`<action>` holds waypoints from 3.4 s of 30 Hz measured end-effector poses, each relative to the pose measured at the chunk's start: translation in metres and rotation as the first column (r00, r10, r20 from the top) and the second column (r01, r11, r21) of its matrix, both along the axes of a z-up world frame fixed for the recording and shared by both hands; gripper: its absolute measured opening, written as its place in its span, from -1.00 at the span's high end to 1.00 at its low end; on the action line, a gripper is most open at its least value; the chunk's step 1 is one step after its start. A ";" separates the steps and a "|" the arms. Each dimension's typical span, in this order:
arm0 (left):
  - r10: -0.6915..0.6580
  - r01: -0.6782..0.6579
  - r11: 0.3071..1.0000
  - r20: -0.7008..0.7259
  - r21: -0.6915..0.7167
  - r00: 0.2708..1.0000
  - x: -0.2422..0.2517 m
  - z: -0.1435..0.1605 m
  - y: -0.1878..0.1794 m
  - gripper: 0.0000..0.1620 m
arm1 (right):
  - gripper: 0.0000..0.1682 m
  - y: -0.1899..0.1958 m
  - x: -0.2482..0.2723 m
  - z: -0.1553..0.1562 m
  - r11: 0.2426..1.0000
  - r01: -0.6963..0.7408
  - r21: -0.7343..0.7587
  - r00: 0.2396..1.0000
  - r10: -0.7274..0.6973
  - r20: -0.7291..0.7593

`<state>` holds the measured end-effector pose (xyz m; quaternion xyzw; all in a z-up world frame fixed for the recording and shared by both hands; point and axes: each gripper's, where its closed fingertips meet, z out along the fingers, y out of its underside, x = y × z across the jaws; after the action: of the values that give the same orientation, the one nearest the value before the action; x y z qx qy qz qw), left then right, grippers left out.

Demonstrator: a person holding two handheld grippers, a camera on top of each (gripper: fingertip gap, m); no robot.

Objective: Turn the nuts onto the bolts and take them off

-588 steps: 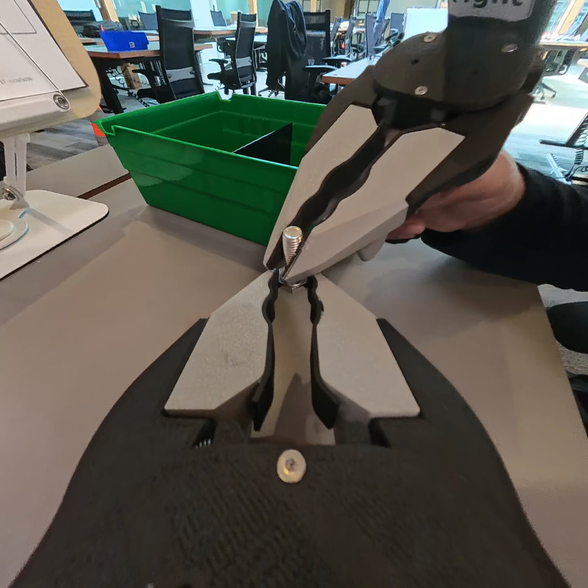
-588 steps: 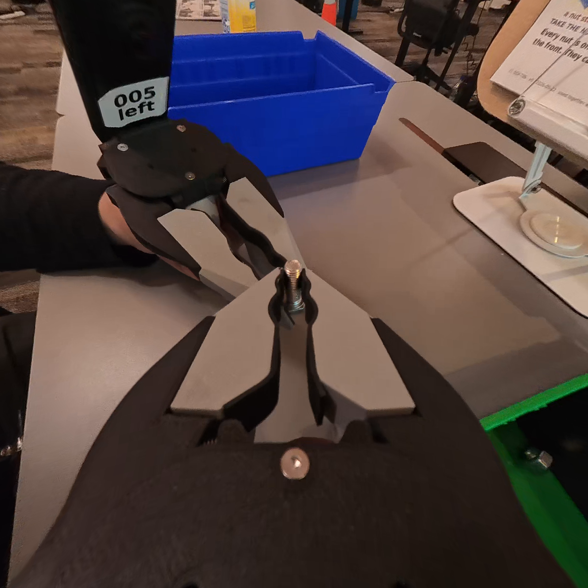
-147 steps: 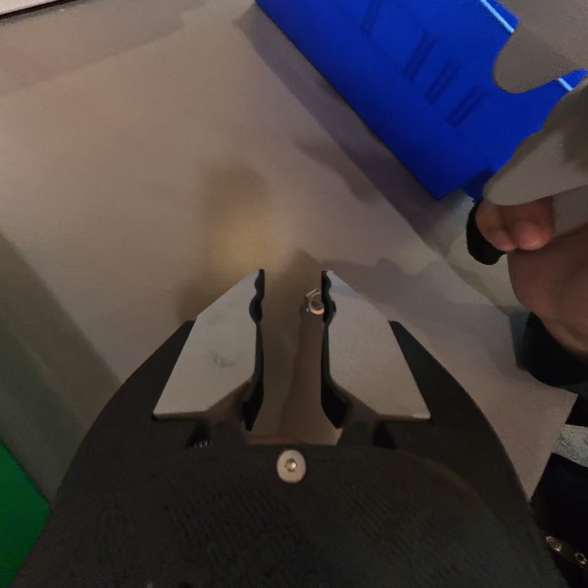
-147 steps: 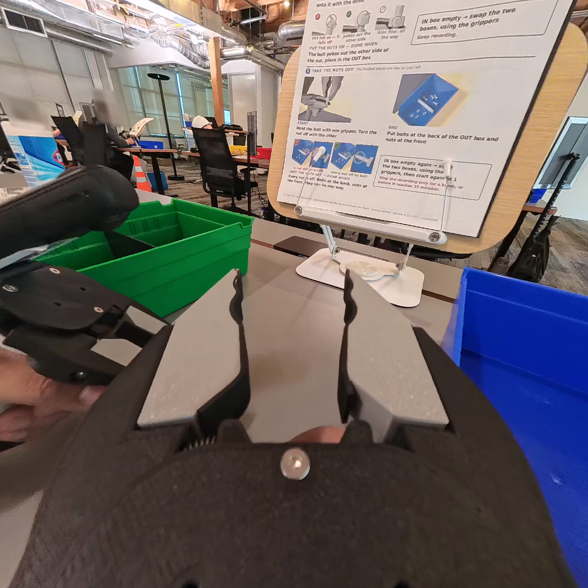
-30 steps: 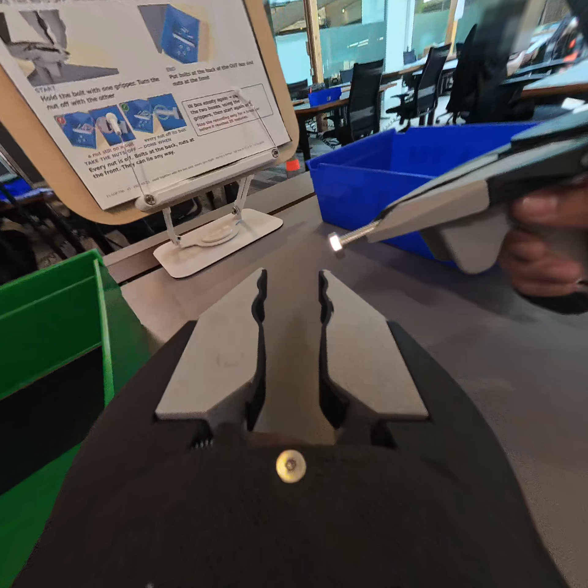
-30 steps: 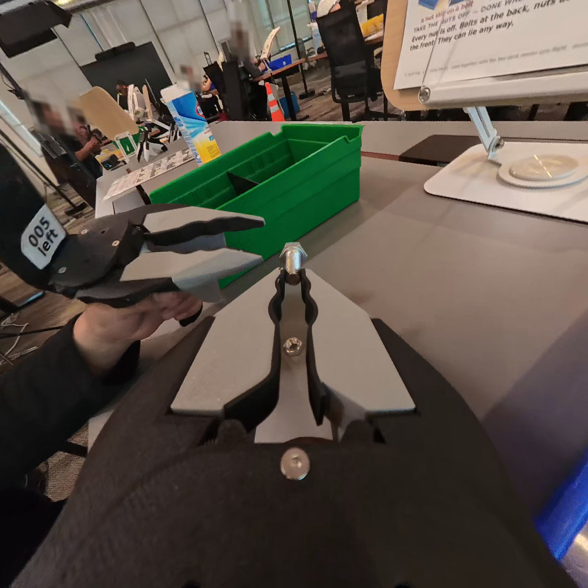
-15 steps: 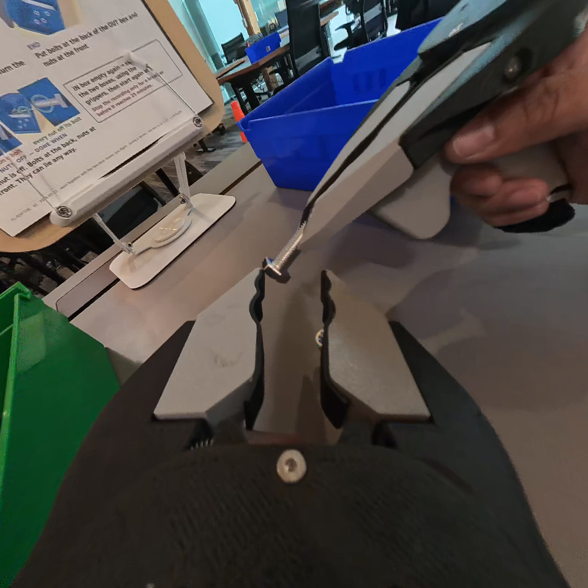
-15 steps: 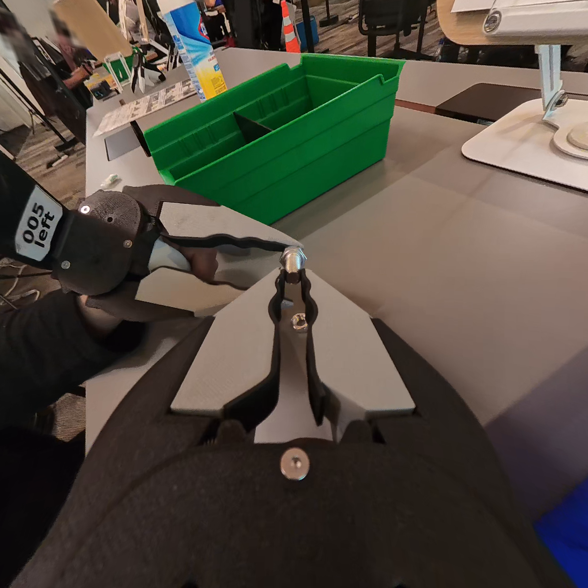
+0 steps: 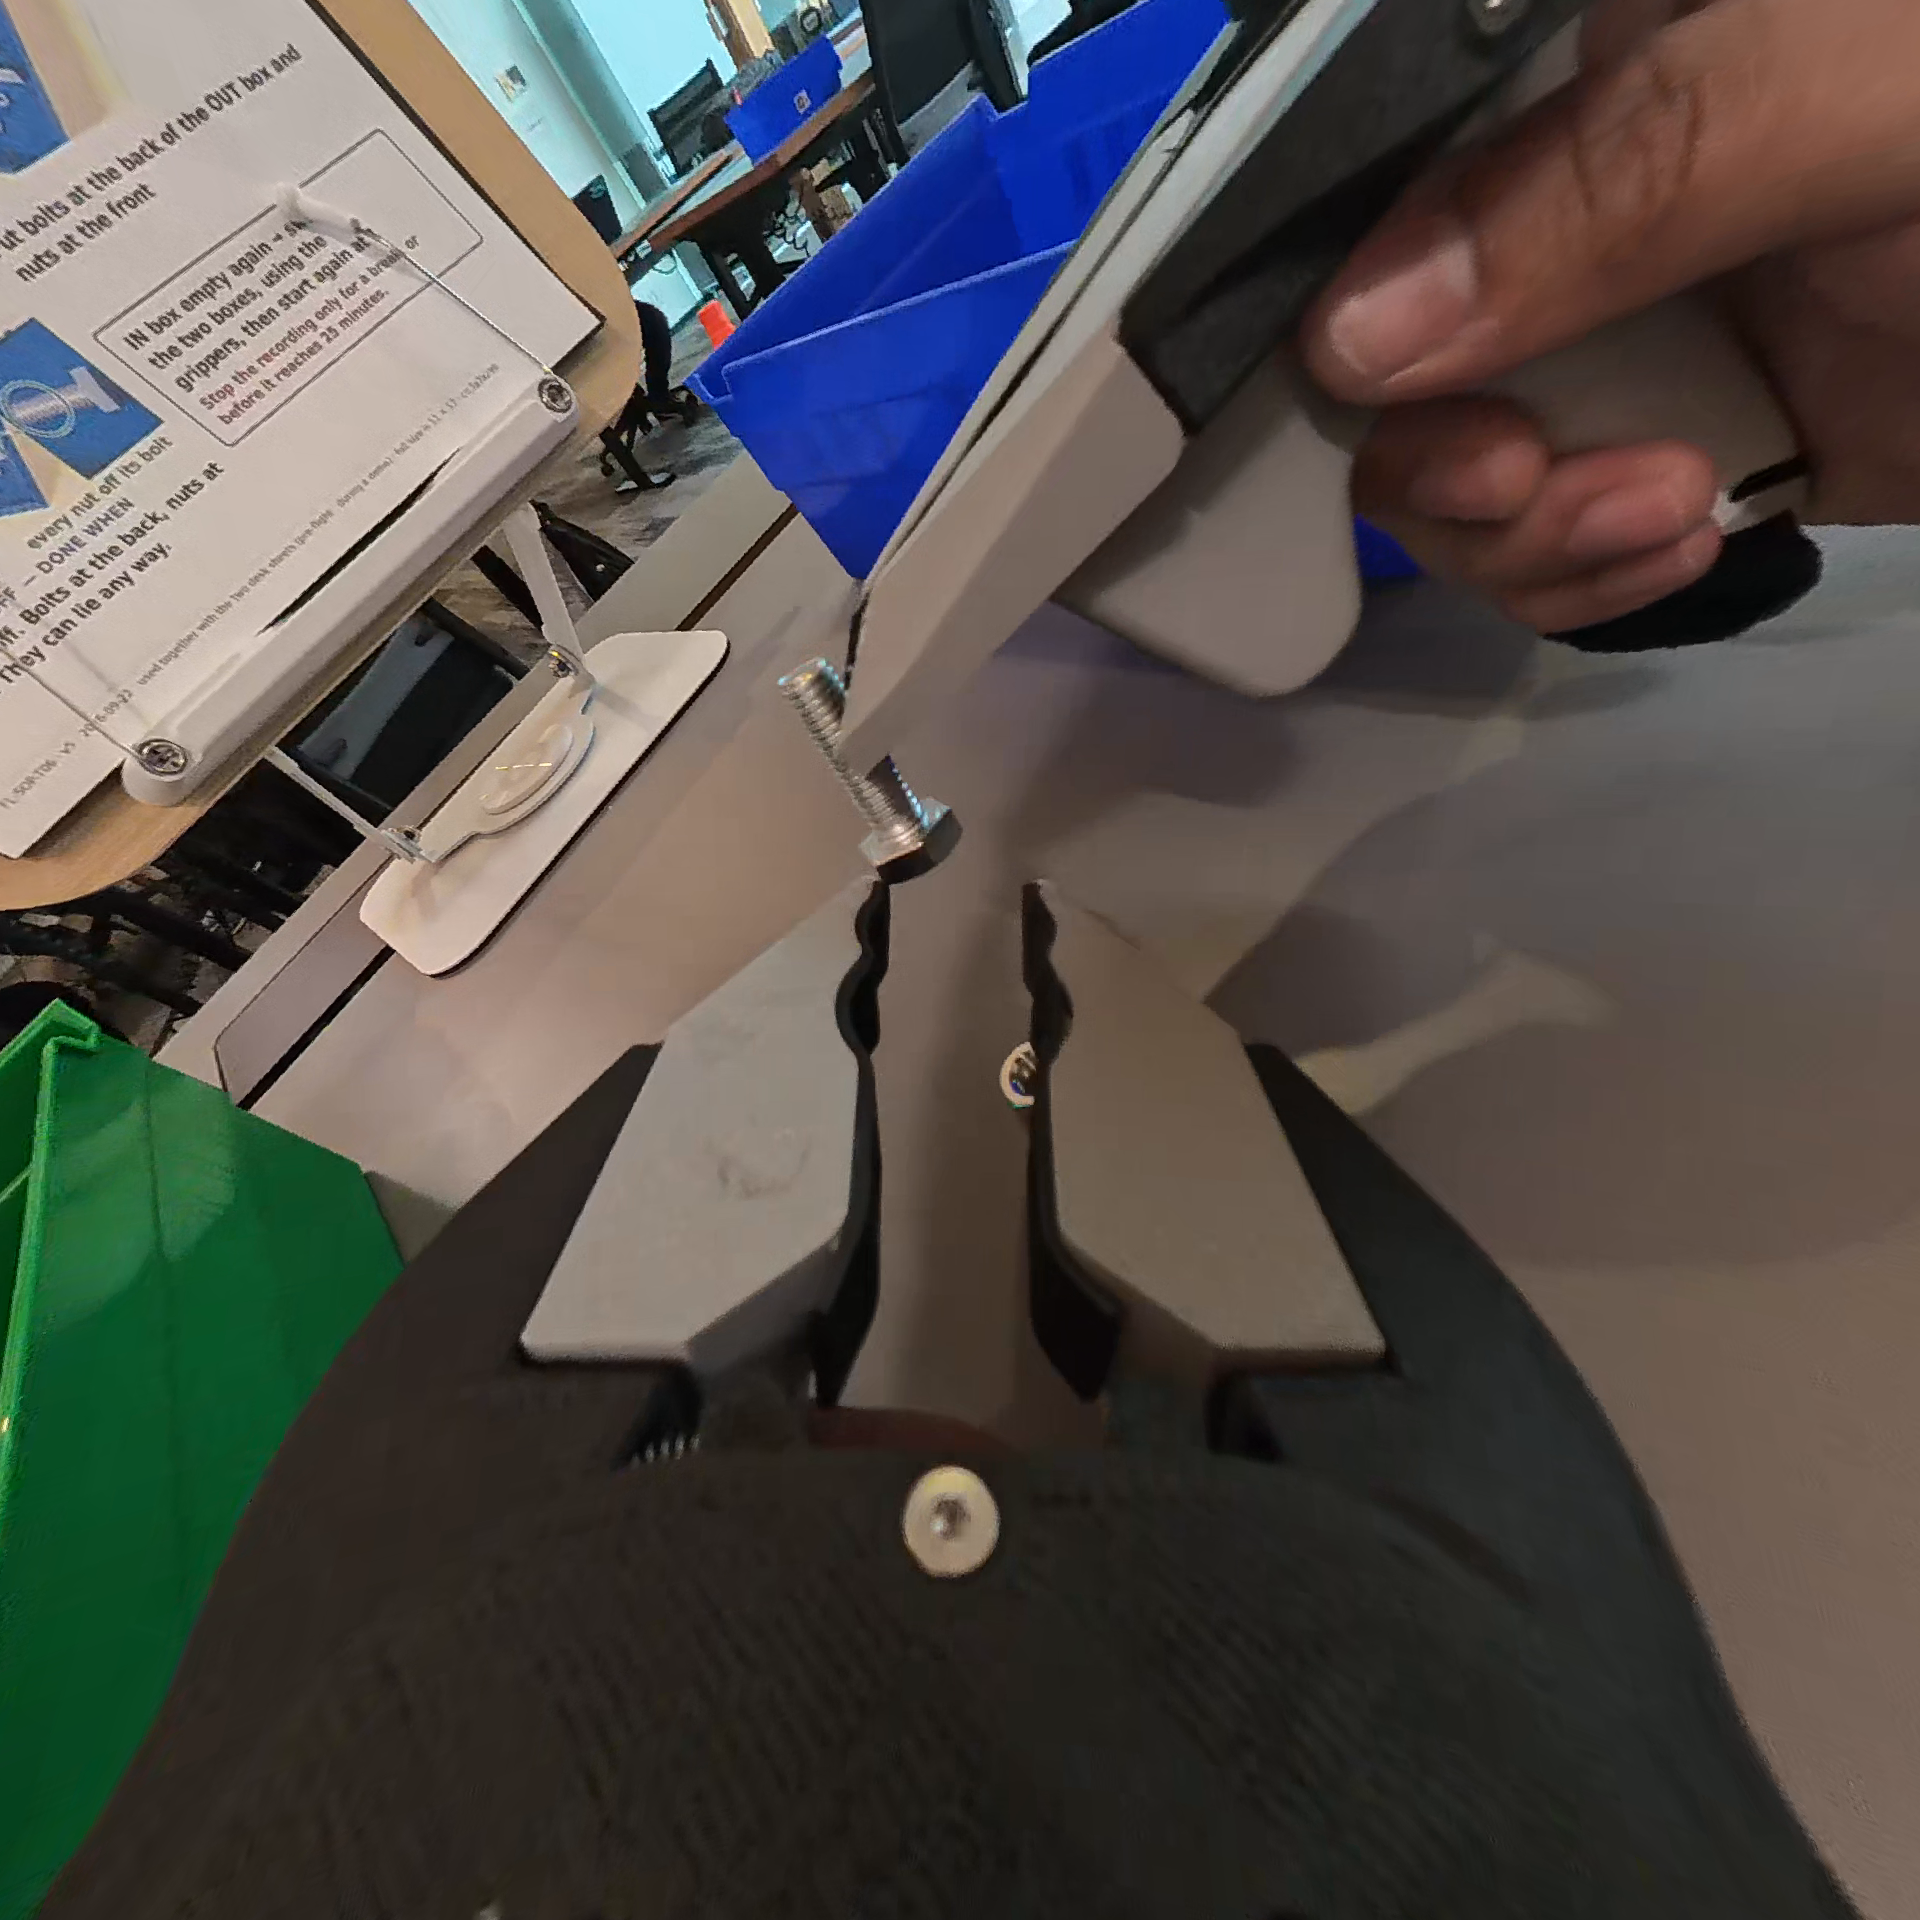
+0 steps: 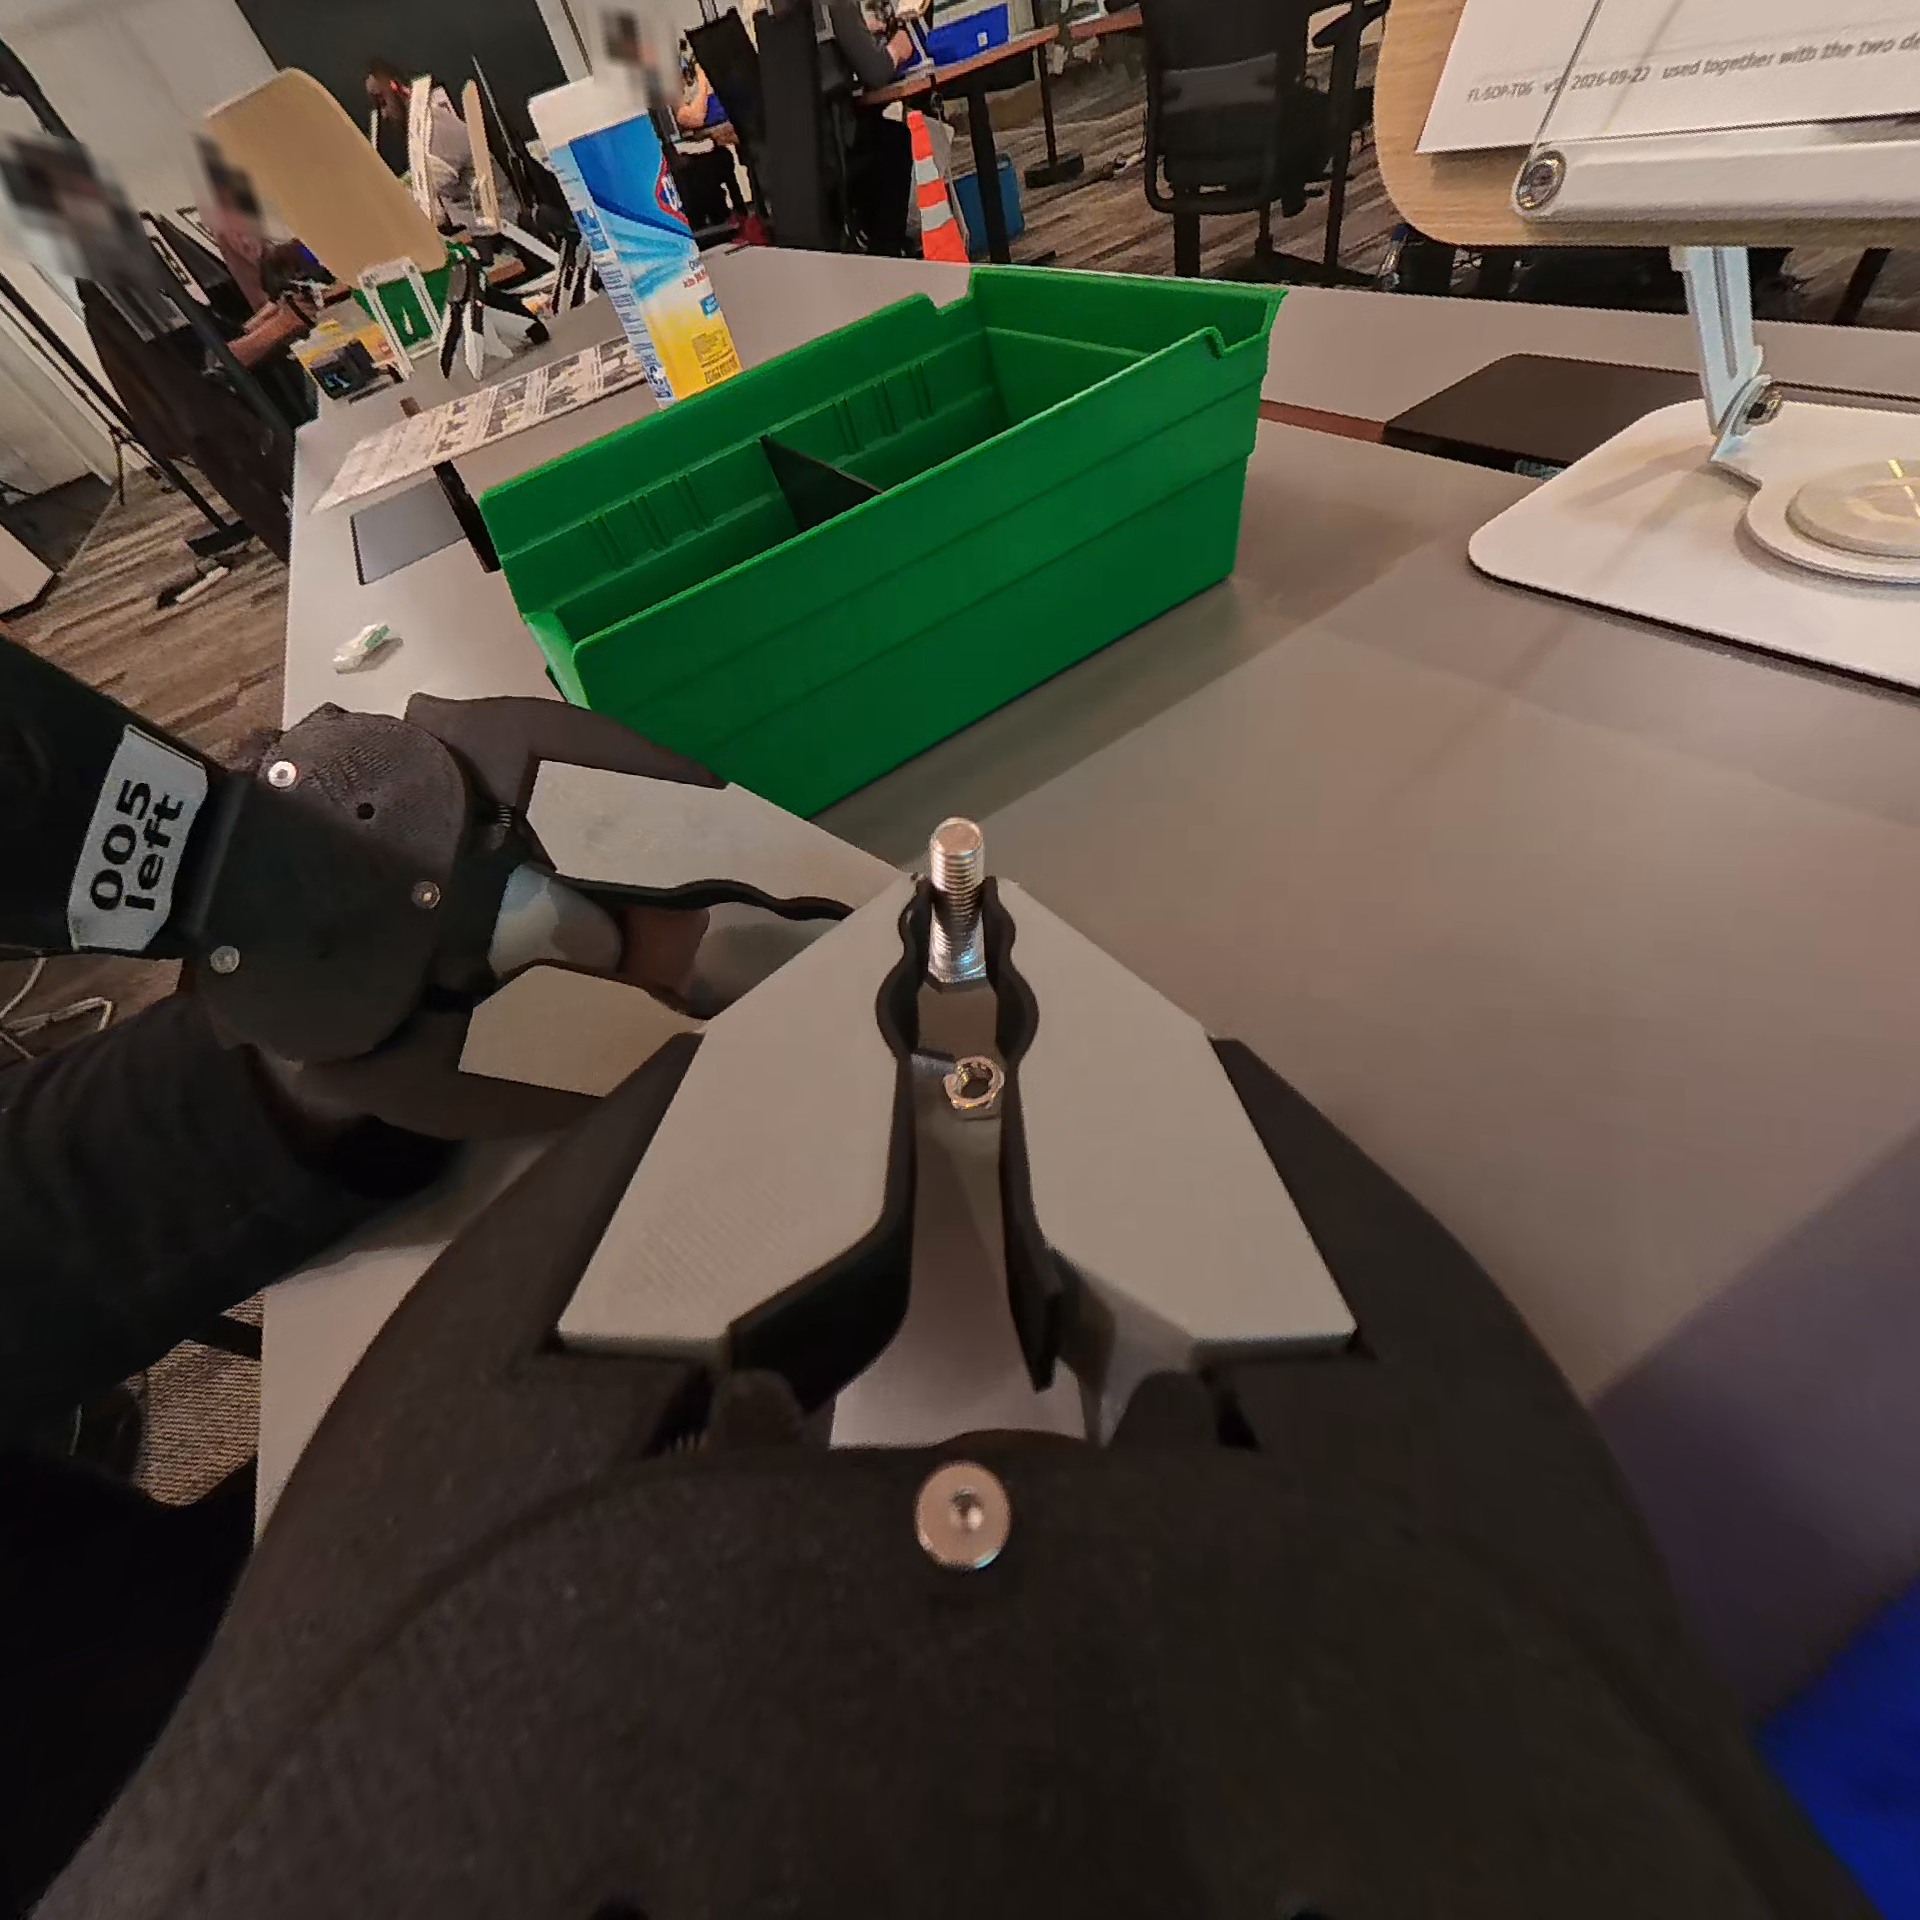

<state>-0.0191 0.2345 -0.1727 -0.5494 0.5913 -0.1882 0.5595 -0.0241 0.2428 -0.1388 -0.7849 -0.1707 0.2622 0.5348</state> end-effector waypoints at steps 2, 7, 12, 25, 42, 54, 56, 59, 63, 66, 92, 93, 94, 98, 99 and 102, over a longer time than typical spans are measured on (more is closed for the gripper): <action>0.000 0.000 1.000 -0.002 0.004 1.000 0.000 0.000 0.000 0.72 | 0.93 0.000 0.000 0.000 1.000 0.002 0.005 1.000 -0.002 0.002; 0.083 -0.084 0.996 0.039 0.030 0.996 -0.007 0.007 0.015 0.73 | 0.93 0.005 0.008 -0.004 0.999 0.047 0.007 0.998 -0.047 0.043; 0.273 -0.272 0.962 0.062 -0.027 0.960 -0.028 0.009 0.049 0.71 | 0.93 0.011 0.015 -0.027 0.994 0.101 -0.051 0.983 -0.092 0.157; 0.358 -0.357 0.934 0.061 -0.028 0.932 -0.037 0.008 0.061 0.72 | 0.88 0.016 0.015 -0.071 0.981 0.131 -0.146 0.937 -0.074 0.343; 0.405 -0.390 0.911 0.112 -0.135 0.908 -0.047 0.013 0.070 0.74 | 0.75 -0.001 -0.022 -0.076 0.992 -0.060 -0.108 0.870 0.105 0.482; 0.338 -0.326 0.938 0.105 -0.118 0.935 -0.036 0.012 0.059 0.73 | 0.82 -0.003 -0.008 -0.049 0.999 -0.030 -0.035 0.883 0.043 0.467; 0.335 -0.326 0.940 0.094 -0.103 0.938 -0.035 0.011 0.058 0.72 | 0.81 0.000 0.009 -0.038 0.999 0.040 0.013 0.876 -0.041 0.481; 0.335 -0.326 0.940 0.089 -0.100 0.938 -0.034 0.010 0.058 0.72 | 0.82 0.005 0.028 -0.034 0.991 0.128 0.042 0.863 -0.132 0.488; 0.336 -0.327 0.940 0.088 -0.099 0.938 -0.035 0.010 0.058 0.73 | 0.82 0.008 0.038 -0.062 0.979 0.186 -0.087 0.850 -0.116 0.514; 0.337 -0.328 0.939 0.090 -0.100 0.937 -0.035 0.010 0.059 0.73 | 0.81 0.007 0.041 -0.083 0.964 0.199 -0.177 0.847 -0.078 0.526; 0.310 -0.299 0.947 0.097 -0.117 0.946 -0.033 0.011 0.053 0.71 | 0.84 0.019 0.010 -0.064 0.992 0.102 -0.074 0.910 -0.063 0.410; 0.298 -0.286 0.951 0.098 -0.120 0.950 -0.032 0.011 0.051 0.71 | 0.93 0.020 0.010 -0.065 0.993 0.103 -0.066 0.906 -0.066 0.418; 0.286 -0.274 0.954 0.100 -0.123 0.953 -0.030 0.011 0.049 0.70 | 0.93 0.020 0.010 -0.065 0.993 0.102 -0.066 0.906 -0.065 0.418; 0.187 -0.171 0.974 0.098 -0.149 0.978 -0.022 0.010 0.034 0.68 | 0.93 0.019 0.012 -0.054 0.993 0.109 -0.047 0.925 -0.084 0.371; 0.155 -0.140 0.978 0.094 -0.154 0.983 -0.019 0.009 0.029 0.67 | 0.93 0.019 0.014 -0.047 0.993 0.115 -0.029 0.934 -0.098 0.345; 0.081 -0.068 0.986 0.083 -0.155 0.993 -0.012 0.008 0.016 0.65 | 0.93 0.015 0.013 -0.027 0.996 0.089 0.014 0.965 -0.090 0.247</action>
<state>-0.0309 0.2502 -0.1651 -0.6031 0.5287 -0.2359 0.5486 -0.0109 0.2581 -0.1658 -0.8177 -0.2008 0.1375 0.5217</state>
